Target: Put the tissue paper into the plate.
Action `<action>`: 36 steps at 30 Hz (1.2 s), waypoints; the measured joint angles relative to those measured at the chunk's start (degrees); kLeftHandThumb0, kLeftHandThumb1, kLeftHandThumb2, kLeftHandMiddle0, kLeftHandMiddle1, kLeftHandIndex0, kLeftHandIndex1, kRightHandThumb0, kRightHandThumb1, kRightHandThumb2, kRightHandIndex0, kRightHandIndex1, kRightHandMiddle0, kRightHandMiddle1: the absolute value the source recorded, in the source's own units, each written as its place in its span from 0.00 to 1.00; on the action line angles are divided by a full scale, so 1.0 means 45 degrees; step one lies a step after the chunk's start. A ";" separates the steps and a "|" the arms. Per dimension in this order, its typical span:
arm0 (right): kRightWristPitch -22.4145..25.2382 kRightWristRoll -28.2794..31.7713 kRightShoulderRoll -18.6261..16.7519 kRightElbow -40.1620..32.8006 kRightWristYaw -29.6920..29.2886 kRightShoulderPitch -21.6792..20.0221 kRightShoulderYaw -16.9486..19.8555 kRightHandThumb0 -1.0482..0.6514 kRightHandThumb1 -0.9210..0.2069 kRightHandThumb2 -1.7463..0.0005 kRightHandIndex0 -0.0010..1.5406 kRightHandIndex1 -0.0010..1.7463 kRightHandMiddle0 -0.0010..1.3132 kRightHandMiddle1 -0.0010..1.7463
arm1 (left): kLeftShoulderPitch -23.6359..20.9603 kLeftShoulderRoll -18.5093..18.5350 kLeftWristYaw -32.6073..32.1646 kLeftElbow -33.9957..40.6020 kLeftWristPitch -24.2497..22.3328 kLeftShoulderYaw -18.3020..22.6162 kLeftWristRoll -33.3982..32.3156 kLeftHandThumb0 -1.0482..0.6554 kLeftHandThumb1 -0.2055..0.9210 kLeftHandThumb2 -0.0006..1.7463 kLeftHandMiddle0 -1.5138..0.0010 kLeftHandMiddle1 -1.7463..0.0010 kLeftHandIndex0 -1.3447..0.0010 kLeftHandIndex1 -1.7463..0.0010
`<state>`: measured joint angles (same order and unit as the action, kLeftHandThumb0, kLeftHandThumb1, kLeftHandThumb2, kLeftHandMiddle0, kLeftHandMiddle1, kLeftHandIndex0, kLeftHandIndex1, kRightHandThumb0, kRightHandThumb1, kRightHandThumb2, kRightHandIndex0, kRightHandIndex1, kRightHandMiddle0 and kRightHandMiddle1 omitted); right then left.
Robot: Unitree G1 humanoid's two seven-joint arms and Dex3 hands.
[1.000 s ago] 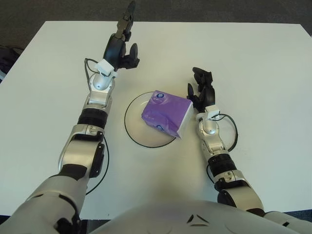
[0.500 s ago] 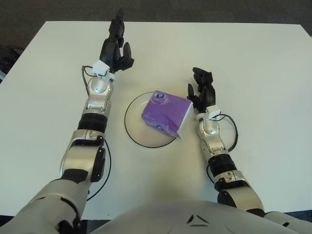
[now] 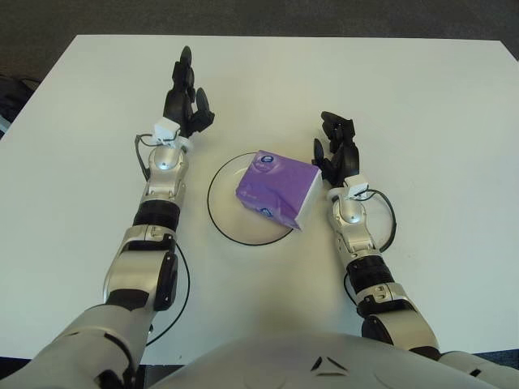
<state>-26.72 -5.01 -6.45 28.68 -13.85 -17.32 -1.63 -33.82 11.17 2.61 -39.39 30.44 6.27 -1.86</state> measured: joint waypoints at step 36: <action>-0.0117 0.0232 -0.0003 0.0046 0.0127 0.0018 0.0093 0.29 0.08 0.63 0.12 0.34 0.00 0.57 | 0.2926 -0.0250 -0.1502 0.1281 0.0390 -0.0178 0.1533 0.09 1.00 0.61 0.99 1.00 1.00 0.88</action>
<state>-27.25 -3.97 -6.46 28.89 -13.27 -17.23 -1.21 -20.65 10.05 -4.15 -33.63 32.20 5.47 5.04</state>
